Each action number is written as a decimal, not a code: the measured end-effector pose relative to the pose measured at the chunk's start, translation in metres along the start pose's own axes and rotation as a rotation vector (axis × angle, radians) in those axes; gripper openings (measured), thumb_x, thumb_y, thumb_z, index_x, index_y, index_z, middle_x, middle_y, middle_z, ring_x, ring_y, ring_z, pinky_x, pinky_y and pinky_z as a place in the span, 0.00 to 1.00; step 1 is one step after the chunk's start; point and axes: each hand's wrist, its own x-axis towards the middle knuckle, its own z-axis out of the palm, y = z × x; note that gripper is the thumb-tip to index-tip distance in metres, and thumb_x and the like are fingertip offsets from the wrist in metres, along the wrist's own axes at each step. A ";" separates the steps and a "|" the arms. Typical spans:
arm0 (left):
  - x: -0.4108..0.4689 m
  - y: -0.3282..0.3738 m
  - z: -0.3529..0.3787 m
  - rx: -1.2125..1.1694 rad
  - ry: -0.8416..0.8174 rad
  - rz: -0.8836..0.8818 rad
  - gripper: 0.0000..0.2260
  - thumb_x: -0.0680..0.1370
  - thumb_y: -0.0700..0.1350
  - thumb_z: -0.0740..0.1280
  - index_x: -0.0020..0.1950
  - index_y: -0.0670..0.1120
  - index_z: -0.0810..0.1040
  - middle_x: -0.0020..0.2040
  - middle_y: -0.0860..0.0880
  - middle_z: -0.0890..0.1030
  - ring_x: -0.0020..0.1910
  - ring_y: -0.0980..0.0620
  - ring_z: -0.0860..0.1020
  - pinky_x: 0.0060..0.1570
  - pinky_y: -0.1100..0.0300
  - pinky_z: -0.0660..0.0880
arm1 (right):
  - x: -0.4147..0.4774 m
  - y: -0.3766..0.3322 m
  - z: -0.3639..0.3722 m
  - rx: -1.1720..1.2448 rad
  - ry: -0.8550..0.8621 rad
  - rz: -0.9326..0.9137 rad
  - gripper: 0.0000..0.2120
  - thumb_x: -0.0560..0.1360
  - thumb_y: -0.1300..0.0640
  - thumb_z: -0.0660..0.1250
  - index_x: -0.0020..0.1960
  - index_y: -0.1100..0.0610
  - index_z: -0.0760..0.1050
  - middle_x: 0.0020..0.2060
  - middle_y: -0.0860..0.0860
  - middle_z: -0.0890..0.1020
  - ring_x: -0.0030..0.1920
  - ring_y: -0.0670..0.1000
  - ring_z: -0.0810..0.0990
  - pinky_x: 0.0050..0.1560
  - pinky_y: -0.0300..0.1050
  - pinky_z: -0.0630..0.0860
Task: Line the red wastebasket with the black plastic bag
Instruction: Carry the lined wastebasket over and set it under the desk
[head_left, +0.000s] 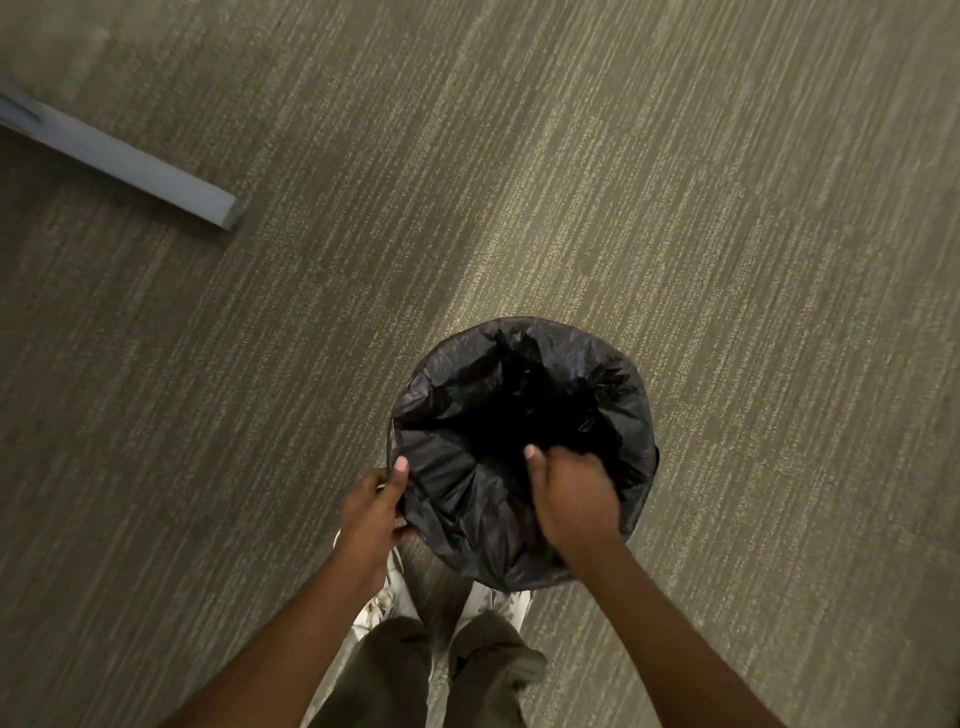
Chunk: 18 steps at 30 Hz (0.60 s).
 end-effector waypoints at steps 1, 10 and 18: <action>-0.002 0.001 0.001 0.021 0.012 0.008 0.18 0.74 0.58 0.67 0.54 0.45 0.76 0.50 0.46 0.83 0.49 0.46 0.81 0.49 0.44 0.80 | 0.007 0.003 -0.016 -0.006 0.121 0.005 0.21 0.77 0.46 0.53 0.43 0.60 0.76 0.39 0.59 0.82 0.44 0.61 0.78 0.43 0.52 0.74; -0.015 -0.009 0.012 0.474 0.216 0.315 0.09 0.76 0.48 0.66 0.50 0.44 0.70 0.40 0.50 0.76 0.43 0.44 0.79 0.39 0.53 0.73 | 0.051 0.070 -0.060 0.168 -0.140 0.284 0.22 0.74 0.60 0.66 0.63 0.68 0.66 0.48 0.65 0.78 0.48 0.64 0.78 0.50 0.55 0.74; -0.009 0.003 -0.002 0.417 0.211 0.267 0.08 0.76 0.47 0.64 0.43 0.48 0.64 0.38 0.51 0.73 0.39 0.46 0.74 0.38 0.56 0.65 | 0.056 0.040 -0.059 0.094 -0.124 0.179 0.07 0.73 0.65 0.63 0.44 0.60 0.65 0.32 0.56 0.73 0.34 0.58 0.73 0.38 0.49 0.68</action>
